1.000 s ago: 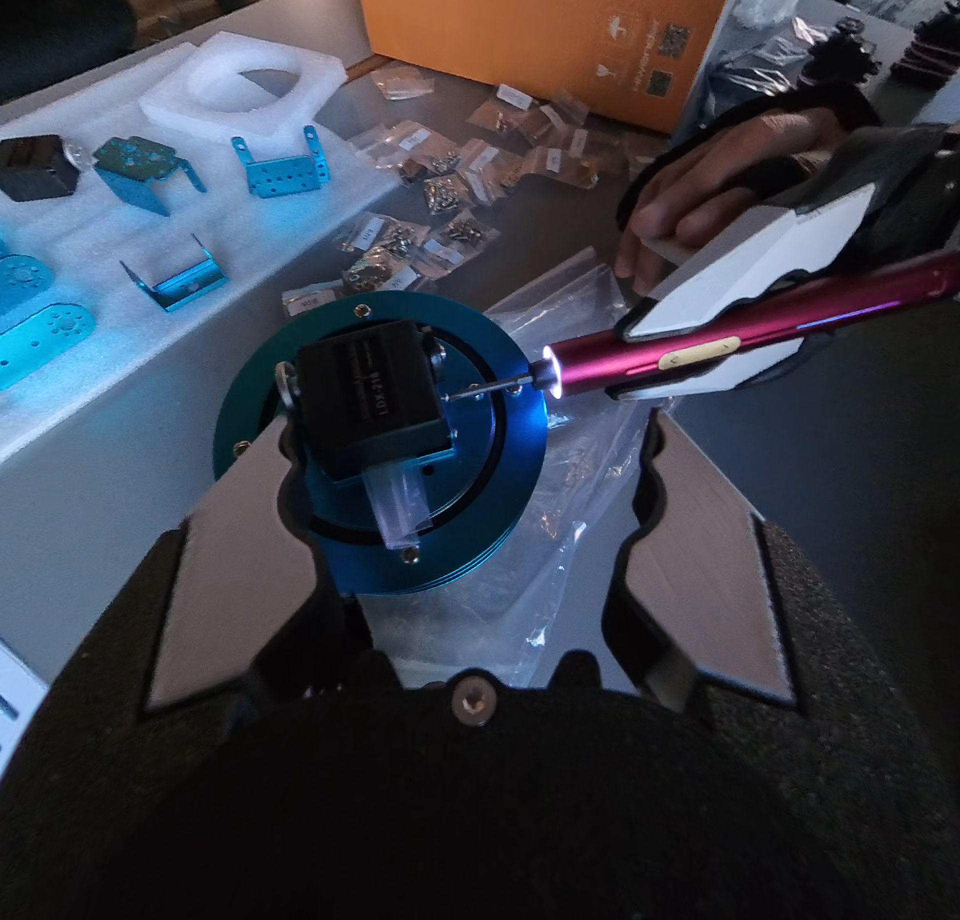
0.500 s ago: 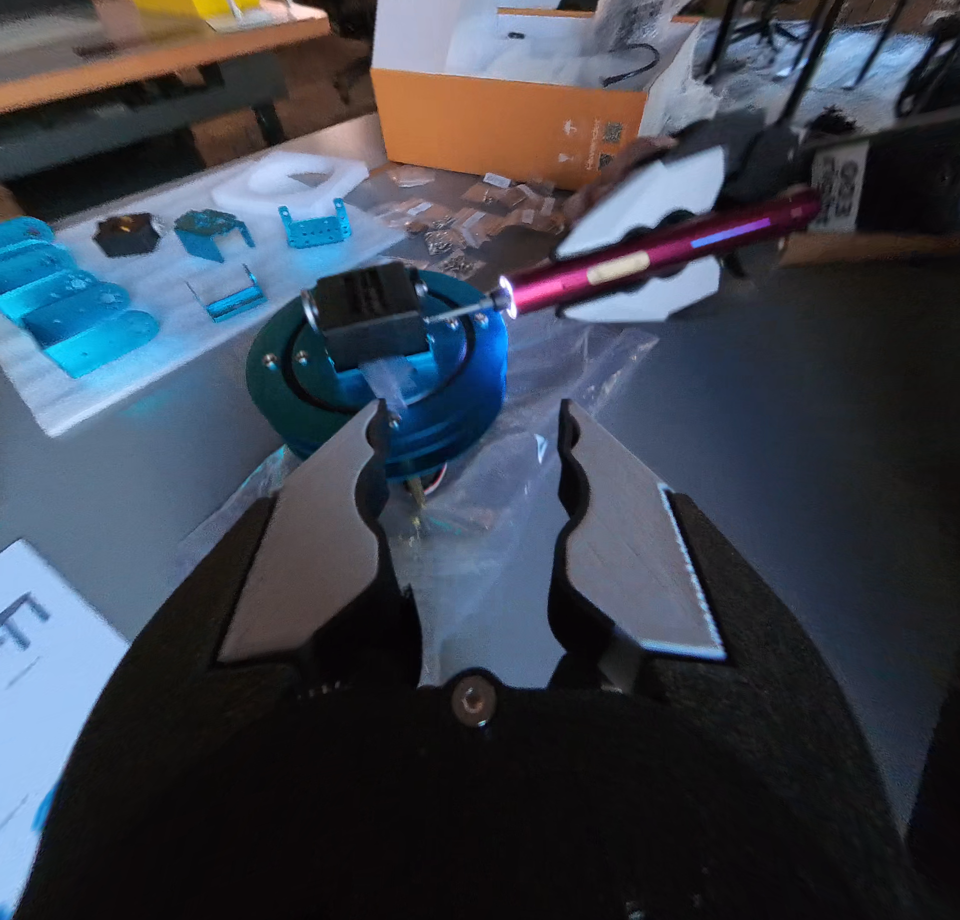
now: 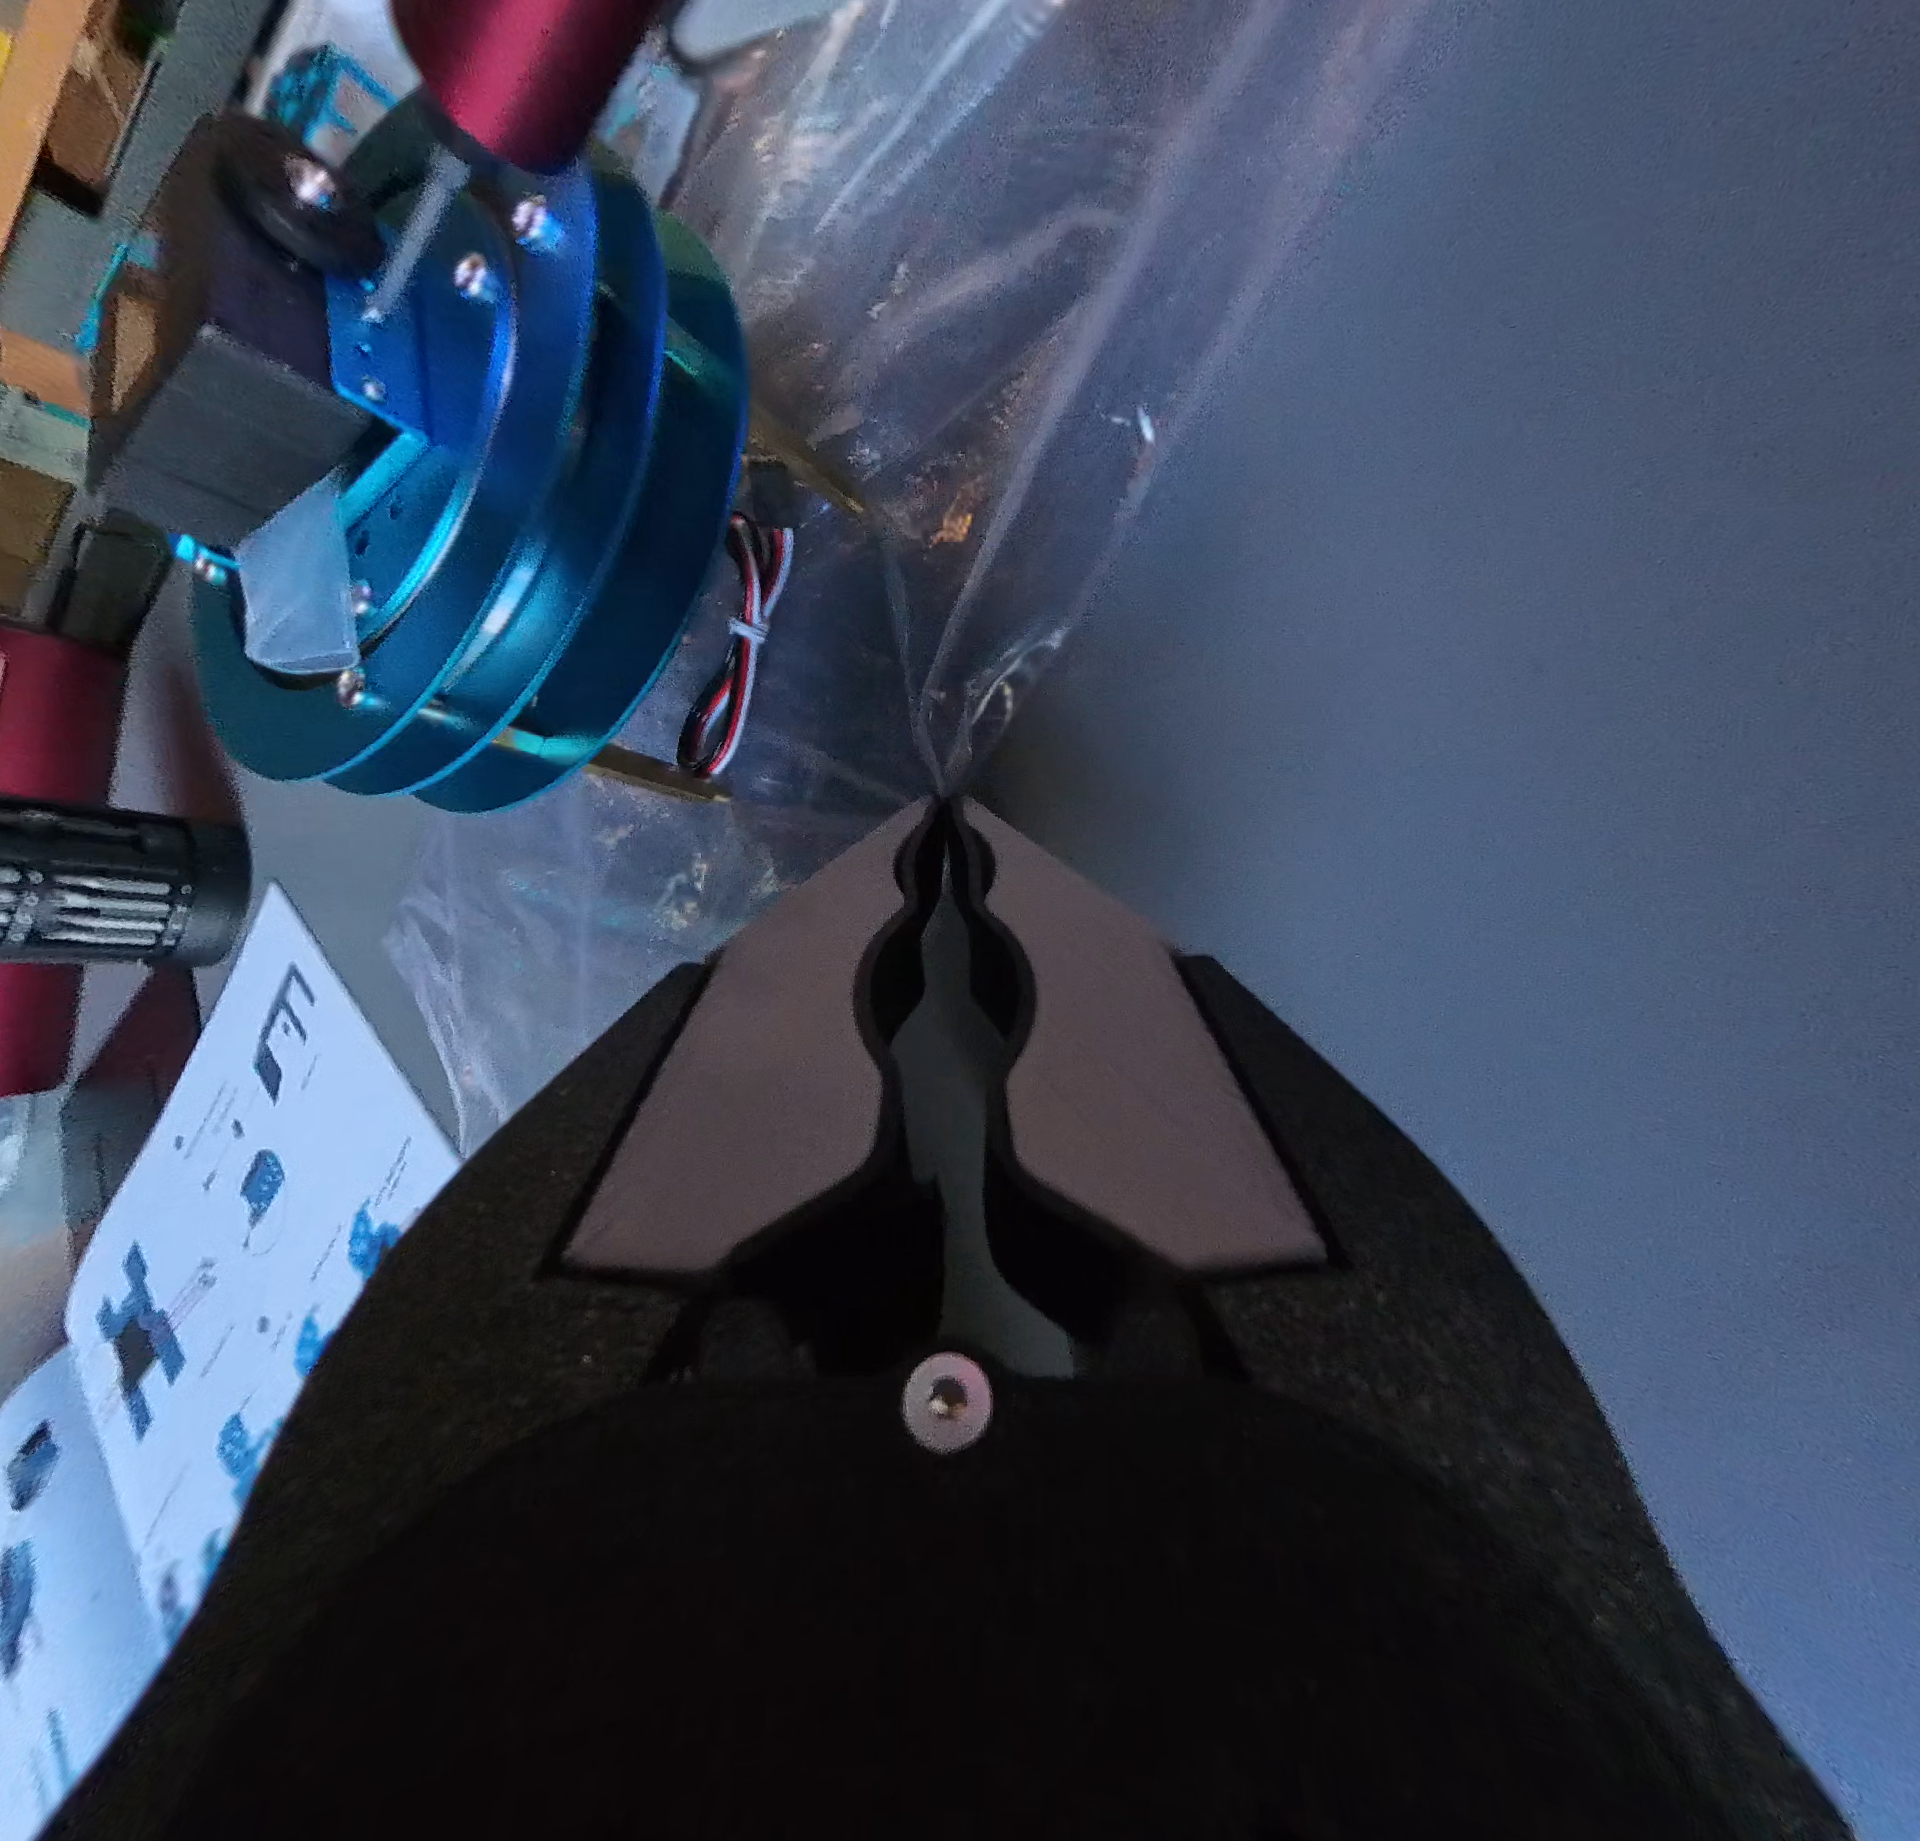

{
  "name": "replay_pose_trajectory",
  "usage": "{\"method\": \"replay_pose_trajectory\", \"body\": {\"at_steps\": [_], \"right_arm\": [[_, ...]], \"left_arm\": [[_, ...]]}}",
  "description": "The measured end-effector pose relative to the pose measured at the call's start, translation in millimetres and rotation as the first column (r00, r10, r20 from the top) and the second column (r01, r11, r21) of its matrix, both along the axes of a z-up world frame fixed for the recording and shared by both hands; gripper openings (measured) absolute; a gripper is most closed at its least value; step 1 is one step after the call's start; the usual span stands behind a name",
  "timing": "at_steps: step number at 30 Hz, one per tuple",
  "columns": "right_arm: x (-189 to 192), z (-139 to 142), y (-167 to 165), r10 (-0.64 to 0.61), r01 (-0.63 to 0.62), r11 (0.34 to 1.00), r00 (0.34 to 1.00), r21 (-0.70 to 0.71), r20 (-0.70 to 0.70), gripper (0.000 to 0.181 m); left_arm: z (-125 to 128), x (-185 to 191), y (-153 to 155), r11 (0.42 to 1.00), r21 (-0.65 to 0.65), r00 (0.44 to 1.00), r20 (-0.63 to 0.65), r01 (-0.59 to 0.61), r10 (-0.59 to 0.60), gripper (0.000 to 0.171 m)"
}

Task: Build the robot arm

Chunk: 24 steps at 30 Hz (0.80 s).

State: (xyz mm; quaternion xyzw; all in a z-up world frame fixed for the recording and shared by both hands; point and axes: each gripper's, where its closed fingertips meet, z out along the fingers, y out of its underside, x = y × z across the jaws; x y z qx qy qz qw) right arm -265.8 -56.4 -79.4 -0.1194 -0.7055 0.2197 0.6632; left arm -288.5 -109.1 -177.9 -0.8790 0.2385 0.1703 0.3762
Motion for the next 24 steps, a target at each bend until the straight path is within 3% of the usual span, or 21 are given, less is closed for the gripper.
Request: {"method": "replay_pose_trajectory", "body": {"at_steps": [6, 9, 11, 12, 14, 17, 19, 21, 24], "right_arm": [[4, 0, -5, 0.055, -0.054, 0.997, 0.998, -0.061, 0.021, 0.023], [5, -2, -7, 0.074, -0.073, 0.996, 0.997, -0.051, 0.013, 0.022], [6, -1, -7, 0.085, -0.085, 0.995, 0.996, -0.05, -0.001, 0.023], [6, 1, -8, 0.096, -0.097, 0.993, 0.995, -0.062, -0.01, 0.022], [5, 2, -7, 0.101, -0.101, 0.991, 0.995, -0.094, -0.001, 0.023], [5, 9, -9, 0.116, -0.117, 0.983, 0.993, -0.142, -0.017, 0.022], [6, 11, -9, 0.116, -0.117, 0.979, 0.993, -0.164, -0.017, 0.022], [10, 15, -12, 0.129, -0.133, 0.975, 0.991, -0.18, -0.031, 0.022], [18, 20, -14, 0.145, -0.146, 0.956, 0.989, -0.256, -0.024, 0.023]], "left_arm": [[0, 5, -21, 0.997, -0.034, 0.997, 0.02, 0.071, -0.07, 0.0], [20, 14, -24, 0.996, 0.043, 0.985, 0.149, 0.081, -0.086, 0.04], [47, 15, -21, 0.984, 0.156, 0.975, 0.189, 0.084, -0.114, 0.047], [62, 6, -15, 0.971, 0.231, 0.983, 0.156, 0.065, -0.102, 0.053], [84, -23, -1, 0.935, 0.352, 0.997, -0.067, 0.048, -0.026, 0.059], [84, -37, 14, 0.918, 0.346, 0.91, -0.413, 0.191, -0.034, 0.062], [78, -34, 18, 0.905, 0.328, 0.843, -0.535, 0.271, -0.059, 0.061], [82, -30, 17, 0.884, 0.366, 0.853, -0.518, 0.291, -0.066, 0.064], [108, -29, 7, 0.844, 0.491, 0.953, -0.294, 0.218, -0.076, 0.061]]}}
